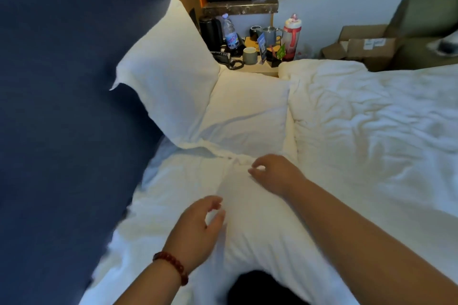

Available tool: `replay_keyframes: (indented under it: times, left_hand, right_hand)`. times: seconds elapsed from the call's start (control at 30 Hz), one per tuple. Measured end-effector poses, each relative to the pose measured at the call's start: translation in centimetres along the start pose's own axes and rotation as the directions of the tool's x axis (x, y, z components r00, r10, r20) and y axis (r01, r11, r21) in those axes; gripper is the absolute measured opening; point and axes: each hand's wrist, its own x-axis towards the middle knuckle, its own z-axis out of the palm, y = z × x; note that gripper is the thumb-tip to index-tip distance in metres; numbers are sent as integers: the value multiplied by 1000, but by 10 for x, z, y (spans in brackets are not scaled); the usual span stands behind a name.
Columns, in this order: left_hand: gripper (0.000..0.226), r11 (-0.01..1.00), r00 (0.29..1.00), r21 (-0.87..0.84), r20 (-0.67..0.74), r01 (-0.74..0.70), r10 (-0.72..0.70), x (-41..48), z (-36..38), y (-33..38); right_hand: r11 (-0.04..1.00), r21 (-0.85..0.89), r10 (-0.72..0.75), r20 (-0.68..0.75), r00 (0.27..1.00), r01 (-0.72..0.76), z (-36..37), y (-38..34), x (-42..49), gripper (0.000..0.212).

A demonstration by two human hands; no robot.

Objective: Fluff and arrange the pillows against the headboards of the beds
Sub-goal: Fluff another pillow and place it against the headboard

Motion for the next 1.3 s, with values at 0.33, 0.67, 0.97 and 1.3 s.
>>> replay_keyframes:
  times: [0.33,0.67,0.97,1.3]
  left_hand:
    - [34,997,997,1,-30,-72,72,-156,-65,7]
    - [30,995,966,-42,241,-86,94,-198,-41,28]
    - [26,991,949,-127,314,36,6,-209,-4,20]
    - [21,921,945,-269,245,282,-218,-221,30,-3]
  right_hand:
    - [995,-100,-49,-267,962,23,2,-39,-169,47]
    - [951,-176,212,-218,953,-252,48,9,-307,72]
    - [893,159,419,44,907,-421,70,-14,-368,61]
    - [918,100,388,-24,921,-384,59,1,-367,57]
